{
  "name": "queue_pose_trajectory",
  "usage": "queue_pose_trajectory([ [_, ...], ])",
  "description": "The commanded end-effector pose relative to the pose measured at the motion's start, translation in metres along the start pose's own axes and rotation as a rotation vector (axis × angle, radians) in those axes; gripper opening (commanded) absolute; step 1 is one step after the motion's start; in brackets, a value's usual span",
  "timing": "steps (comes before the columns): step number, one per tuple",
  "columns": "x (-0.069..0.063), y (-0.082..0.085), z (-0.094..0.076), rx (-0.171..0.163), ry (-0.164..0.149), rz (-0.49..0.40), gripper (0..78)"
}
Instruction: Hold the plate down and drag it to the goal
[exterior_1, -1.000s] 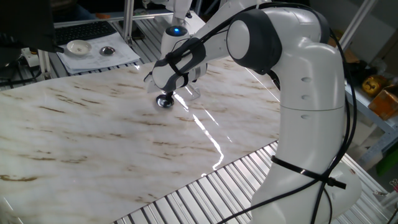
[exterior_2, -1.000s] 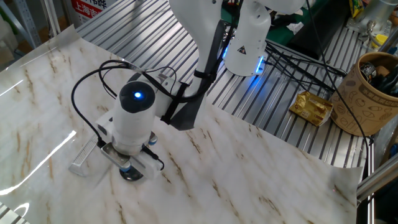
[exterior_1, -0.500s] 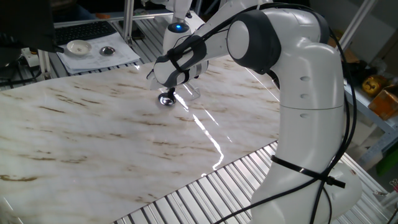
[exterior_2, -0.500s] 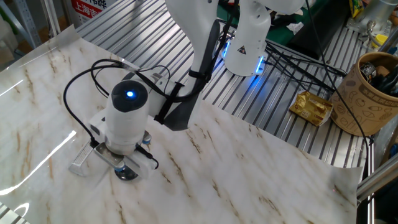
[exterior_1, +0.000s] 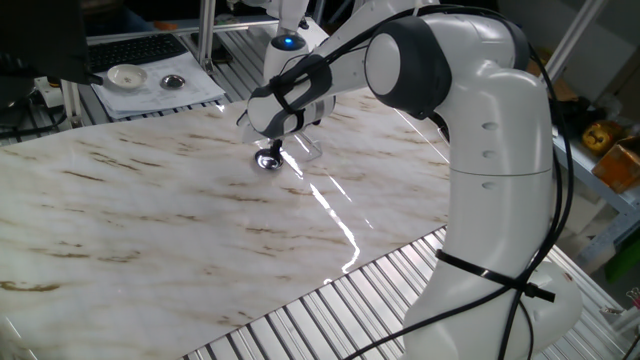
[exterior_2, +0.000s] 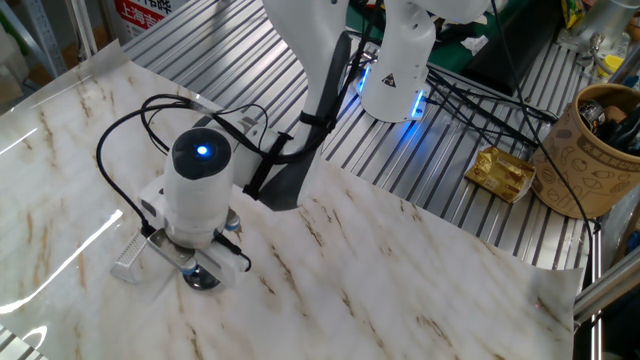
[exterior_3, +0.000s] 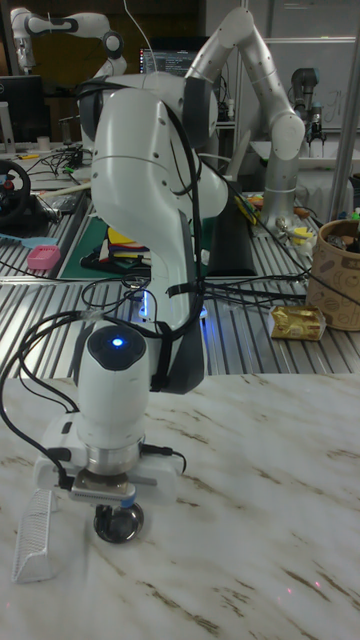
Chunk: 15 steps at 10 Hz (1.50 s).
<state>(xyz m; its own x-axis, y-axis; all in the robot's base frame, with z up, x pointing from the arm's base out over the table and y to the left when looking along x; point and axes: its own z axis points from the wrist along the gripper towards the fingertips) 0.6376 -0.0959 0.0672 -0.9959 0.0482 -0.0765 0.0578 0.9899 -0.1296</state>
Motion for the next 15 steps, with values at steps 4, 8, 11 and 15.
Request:
queue_pose_trajectory([
  [4, -0.0022, -0.001, -0.0017, -0.013, 0.012, 0.032, 0.0],
  [8, -0.0022, -0.001, -0.0017, -0.041, 0.01, 0.053, 0.0],
  [11, -0.0022, -0.001, -0.0017, -0.065, 0.021, 0.107, 0.0],
  [15, -0.0022, -0.001, -0.0017, -0.085, 0.073, 0.23, 0.0],
])
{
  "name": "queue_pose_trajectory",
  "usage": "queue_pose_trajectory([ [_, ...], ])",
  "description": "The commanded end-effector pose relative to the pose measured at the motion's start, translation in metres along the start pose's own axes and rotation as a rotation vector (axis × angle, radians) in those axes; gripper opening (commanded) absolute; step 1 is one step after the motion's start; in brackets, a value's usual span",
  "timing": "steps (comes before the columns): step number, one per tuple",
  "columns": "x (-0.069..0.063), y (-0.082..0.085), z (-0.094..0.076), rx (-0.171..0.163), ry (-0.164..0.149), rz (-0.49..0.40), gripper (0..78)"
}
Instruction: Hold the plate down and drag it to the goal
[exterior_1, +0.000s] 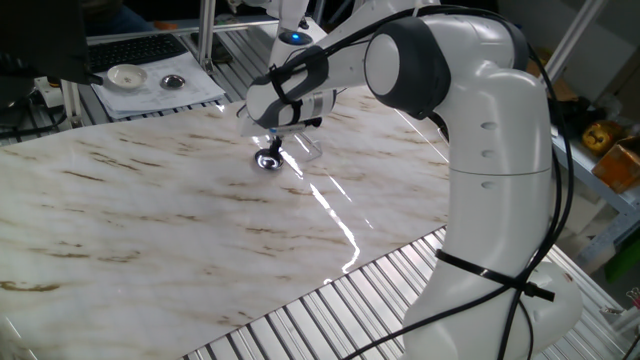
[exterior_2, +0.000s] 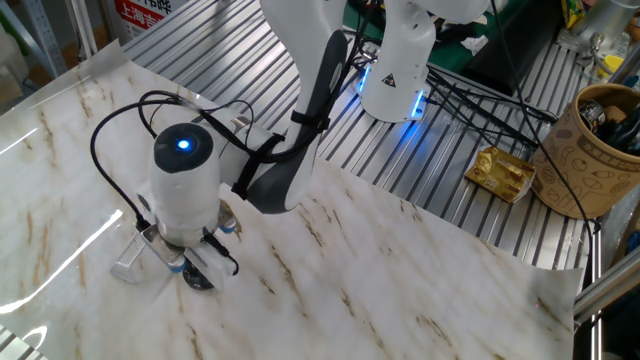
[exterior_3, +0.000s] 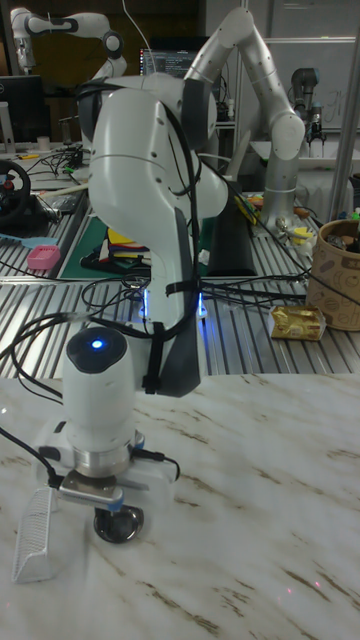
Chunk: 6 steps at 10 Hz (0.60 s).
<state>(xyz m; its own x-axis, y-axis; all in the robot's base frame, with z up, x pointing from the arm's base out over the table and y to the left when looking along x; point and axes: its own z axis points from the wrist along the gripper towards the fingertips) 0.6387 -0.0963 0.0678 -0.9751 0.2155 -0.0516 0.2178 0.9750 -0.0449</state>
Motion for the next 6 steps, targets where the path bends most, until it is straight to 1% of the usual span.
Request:
queue_pose_trajectory([
  [1, -0.0011, -0.0003, -0.0013, -0.012, 0.048, 0.087, 0.0],
  [2, -0.0011, -0.0003, -0.0013, -0.022, 0.061, 0.108, 0.0],
  [3, -0.0011, -0.0003, -0.0013, -0.021, 0.067, 0.128, 0.0],
  [5, -0.0011, -0.0003, -0.0013, -0.019, 0.064, 0.158, 0.0],
  [6, -0.0011, -0.0003, -0.0013, -0.02, 0.056, 0.171, 0.0],
])
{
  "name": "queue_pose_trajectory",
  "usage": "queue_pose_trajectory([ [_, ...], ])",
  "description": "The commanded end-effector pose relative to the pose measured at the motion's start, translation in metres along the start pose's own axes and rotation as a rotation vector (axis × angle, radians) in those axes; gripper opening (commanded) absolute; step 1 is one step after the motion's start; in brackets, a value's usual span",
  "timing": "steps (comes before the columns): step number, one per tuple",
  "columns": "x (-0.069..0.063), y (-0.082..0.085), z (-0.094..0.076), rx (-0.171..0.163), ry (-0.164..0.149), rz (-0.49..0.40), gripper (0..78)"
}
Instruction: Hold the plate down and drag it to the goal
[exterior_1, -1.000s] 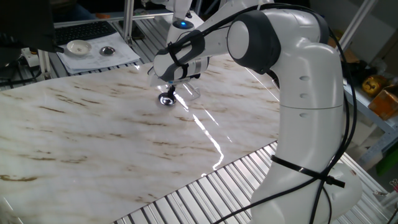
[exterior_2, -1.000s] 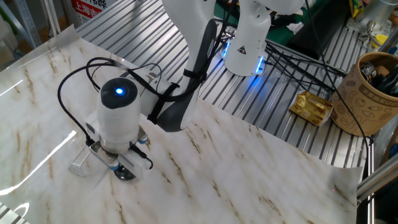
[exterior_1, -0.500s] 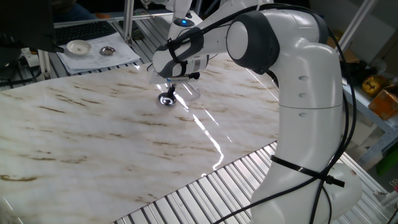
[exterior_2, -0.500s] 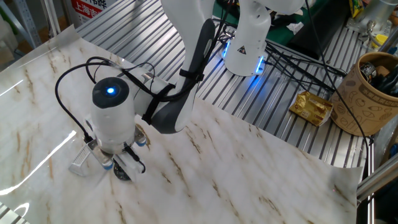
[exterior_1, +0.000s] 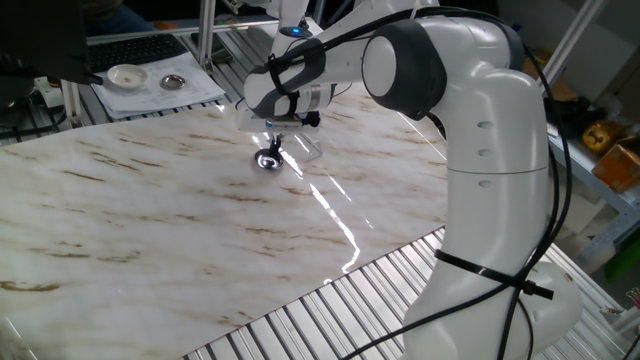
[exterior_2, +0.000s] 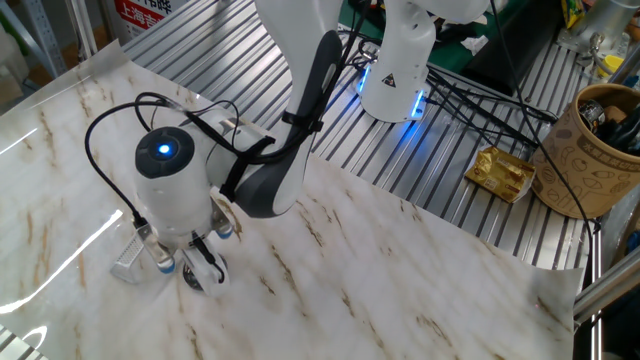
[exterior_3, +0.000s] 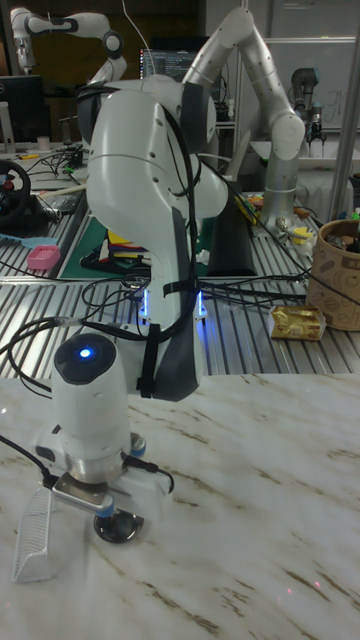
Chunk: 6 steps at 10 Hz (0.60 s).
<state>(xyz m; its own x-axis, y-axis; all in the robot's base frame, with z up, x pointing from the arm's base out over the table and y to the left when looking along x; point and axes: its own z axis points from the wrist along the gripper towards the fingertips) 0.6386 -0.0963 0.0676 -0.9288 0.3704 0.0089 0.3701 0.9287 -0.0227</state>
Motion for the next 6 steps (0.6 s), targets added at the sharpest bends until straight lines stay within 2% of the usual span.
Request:
queue_pose_trajectory([
  [1, -0.0011, -0.0001, -0.0016, -0.005, -0.011, 0.013, 0.0],
  [6, -0.0011, -0.0001, -0.0016, -0.006, -0.013, 0.031, 0.0],
])
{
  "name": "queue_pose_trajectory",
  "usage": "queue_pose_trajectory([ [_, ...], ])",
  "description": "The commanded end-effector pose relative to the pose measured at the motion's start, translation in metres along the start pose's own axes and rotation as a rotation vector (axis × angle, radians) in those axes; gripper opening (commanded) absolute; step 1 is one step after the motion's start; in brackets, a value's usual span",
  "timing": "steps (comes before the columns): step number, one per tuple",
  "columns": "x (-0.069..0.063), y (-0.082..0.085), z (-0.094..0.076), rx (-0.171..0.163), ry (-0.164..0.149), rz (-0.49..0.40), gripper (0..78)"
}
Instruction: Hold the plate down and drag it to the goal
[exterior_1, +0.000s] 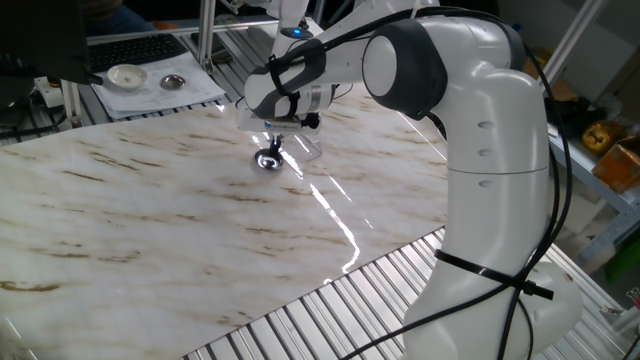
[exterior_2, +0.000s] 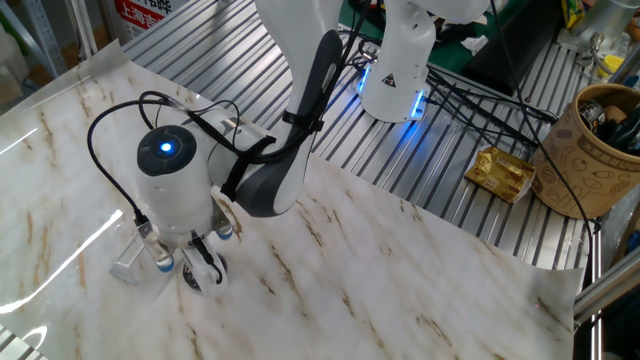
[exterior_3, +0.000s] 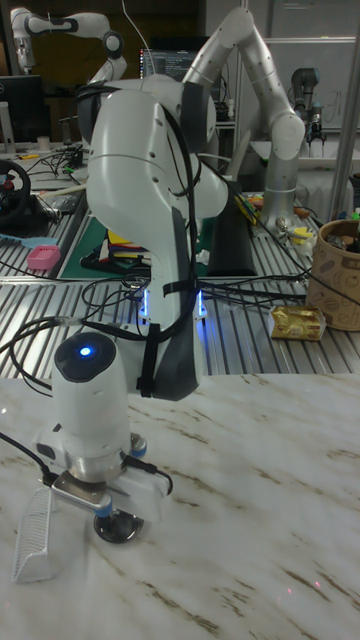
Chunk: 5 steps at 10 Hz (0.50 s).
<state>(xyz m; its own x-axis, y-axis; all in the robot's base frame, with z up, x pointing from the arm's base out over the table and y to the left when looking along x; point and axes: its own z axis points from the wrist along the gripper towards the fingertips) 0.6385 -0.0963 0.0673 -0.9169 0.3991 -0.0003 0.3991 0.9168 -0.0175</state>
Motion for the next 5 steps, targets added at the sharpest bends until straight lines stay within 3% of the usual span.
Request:
queue_pose_trajectory([
  [1, -0.0012, 0.0, -0.0019, 0.0, -0.004, -0.004, 0.0],
  [5, 0.0016, 0.0013, -0.0033, 0.005, -0.007, -0.018, 0.0],
])
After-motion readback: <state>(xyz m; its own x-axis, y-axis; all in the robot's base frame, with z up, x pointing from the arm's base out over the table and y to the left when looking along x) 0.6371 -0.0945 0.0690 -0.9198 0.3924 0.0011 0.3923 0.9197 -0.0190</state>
